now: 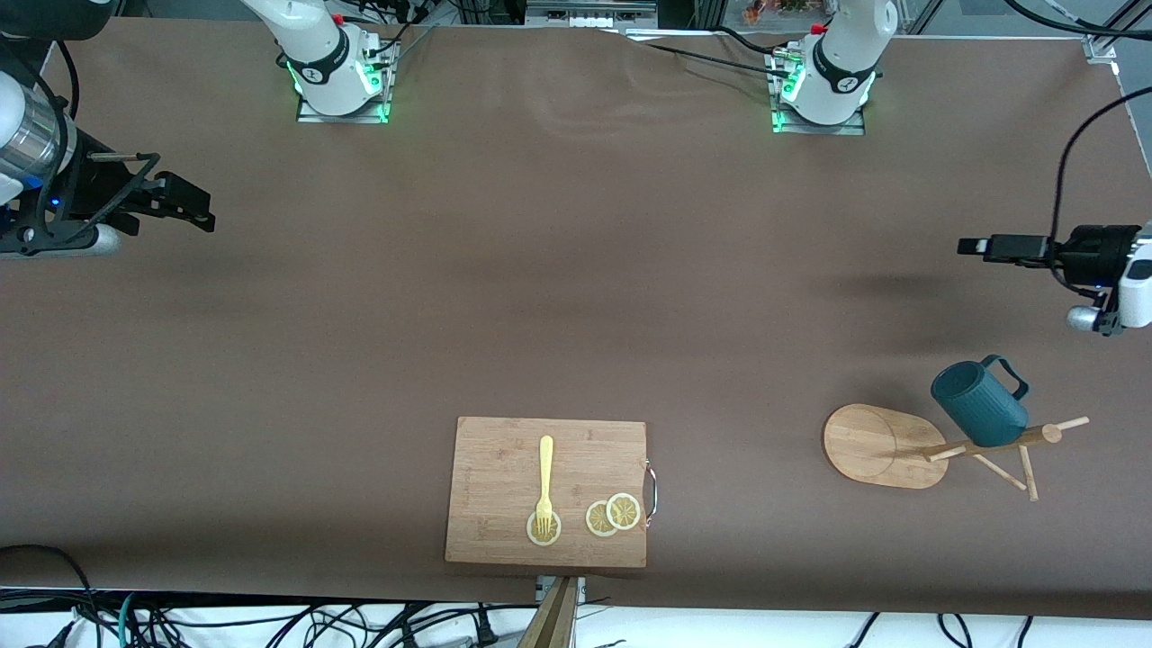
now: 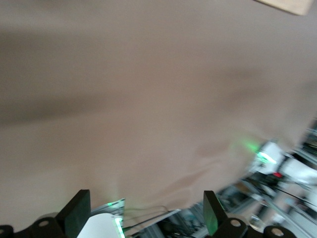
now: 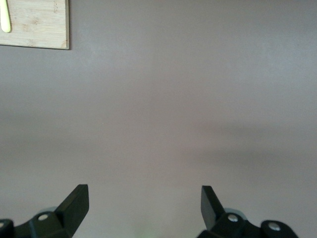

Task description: Pass cup and hang on rack

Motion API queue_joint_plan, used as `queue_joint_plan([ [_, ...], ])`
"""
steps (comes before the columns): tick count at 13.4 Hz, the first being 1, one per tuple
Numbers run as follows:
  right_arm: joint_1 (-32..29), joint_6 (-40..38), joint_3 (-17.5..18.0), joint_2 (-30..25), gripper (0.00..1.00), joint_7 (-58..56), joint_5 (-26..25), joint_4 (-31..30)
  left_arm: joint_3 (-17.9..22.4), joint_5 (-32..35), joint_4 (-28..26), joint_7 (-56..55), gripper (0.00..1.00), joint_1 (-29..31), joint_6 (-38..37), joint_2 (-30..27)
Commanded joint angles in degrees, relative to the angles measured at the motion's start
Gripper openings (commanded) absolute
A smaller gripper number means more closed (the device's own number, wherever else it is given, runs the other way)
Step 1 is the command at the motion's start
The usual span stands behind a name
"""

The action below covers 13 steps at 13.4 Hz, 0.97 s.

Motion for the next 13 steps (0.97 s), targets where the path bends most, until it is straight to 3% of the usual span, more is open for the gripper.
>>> queue_joint_plan([
  [1, -0.2, -0.1, 0.2, 0.5, 1.00, 0.4, -0.1, 1.0, -2.8, 12.5, 6.4, -5.4, 1.00, -6.2, 3.6, -0.5],
  [3, -0.2, -0.1, 0.3, 0.5, 1.00, 0.4, -0.1, 1.0, -5.8, 20.2, 8.4, -5.4, 1.00, -6.5, 8.5, -2.3],
  [5, -0.2, -0.1, 0.2, 0.5, 1.00, 0.4, 0.0, 1.0, -5.6, 22.8, 8.5, -5.6, 1.00, -7.6, 14.3, -5.1],
  [7, -0.2, -0.1, 0.3, 0.5, 1.00, 0.3, 0.0, 1.0, -5.7, 23.0, 8.0, -5.9, 1.00, -7.7, 13.9, -9.3],
  [10, -0.2, -0.1, 0.2, 0.5, 1.00, 0.3, 0.1, 1.0, -5.6, 22.5, 7.7, -9.3, 1.00, -8.0, 7.5, -12.5],
  [13, 0.0, -0.1, 0.3, 0.5, 1.00, 0.4, -0.1, 1.0, -5.7, 22.3, 7.7, -16.1, 1.00, -8.6, 5.1, -12.1],
])
